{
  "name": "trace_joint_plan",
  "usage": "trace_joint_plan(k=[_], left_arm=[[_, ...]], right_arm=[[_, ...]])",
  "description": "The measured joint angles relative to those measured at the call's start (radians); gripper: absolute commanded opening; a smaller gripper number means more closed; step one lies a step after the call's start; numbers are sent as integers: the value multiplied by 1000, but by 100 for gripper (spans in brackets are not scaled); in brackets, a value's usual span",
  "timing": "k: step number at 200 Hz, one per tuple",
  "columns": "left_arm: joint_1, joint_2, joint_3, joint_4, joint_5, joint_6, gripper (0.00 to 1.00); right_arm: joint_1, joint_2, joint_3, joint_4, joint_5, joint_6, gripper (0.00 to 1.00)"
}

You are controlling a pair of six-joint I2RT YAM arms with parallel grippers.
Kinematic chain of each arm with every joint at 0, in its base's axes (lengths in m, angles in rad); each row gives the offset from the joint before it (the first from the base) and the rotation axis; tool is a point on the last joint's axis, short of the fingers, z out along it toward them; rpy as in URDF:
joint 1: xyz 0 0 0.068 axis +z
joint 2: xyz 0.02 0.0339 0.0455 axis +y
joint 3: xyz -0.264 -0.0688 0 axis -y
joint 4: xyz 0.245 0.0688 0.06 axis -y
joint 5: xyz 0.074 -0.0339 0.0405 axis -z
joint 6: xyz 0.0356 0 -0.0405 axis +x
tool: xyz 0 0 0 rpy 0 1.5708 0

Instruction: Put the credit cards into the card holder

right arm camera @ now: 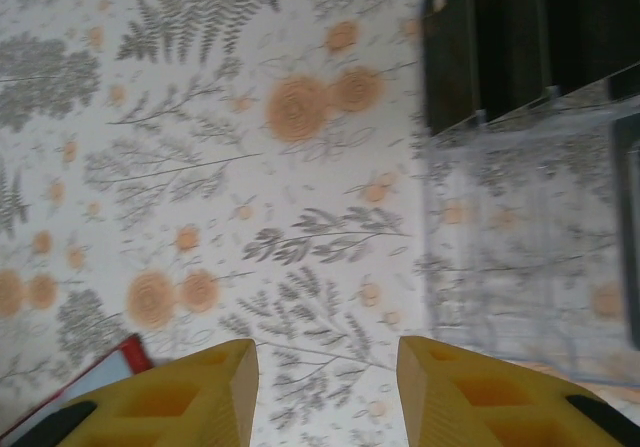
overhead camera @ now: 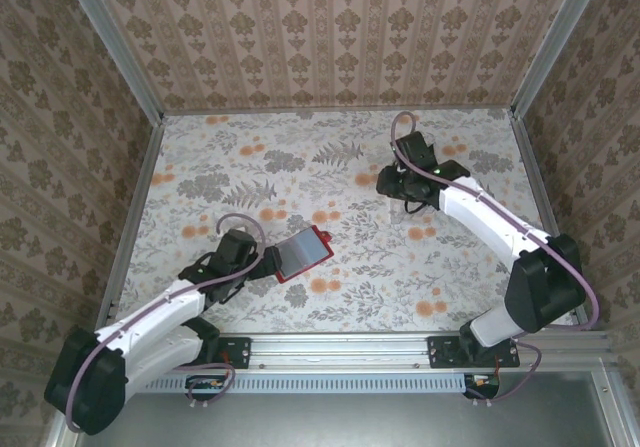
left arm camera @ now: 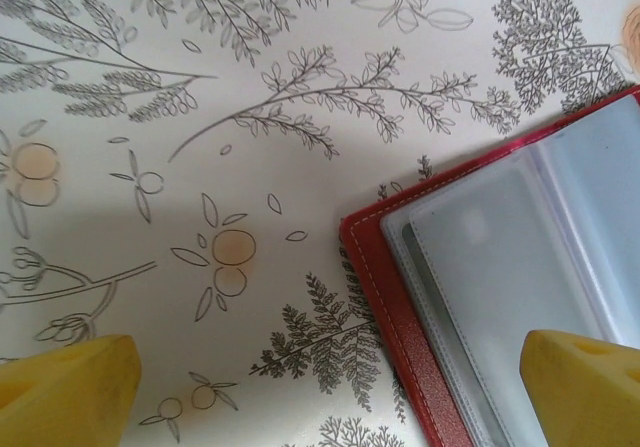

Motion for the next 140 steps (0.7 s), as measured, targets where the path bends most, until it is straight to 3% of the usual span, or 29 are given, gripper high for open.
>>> trace_joint_plan(k=[44,140], left_arm=[[-16,97,0,96,8,-23,100],[-15,134,33,111,1,-23,100]], right_arm=[[-34,140,125,-45,68,-60,41],[-110,472,419,-116,175,-161,37]])
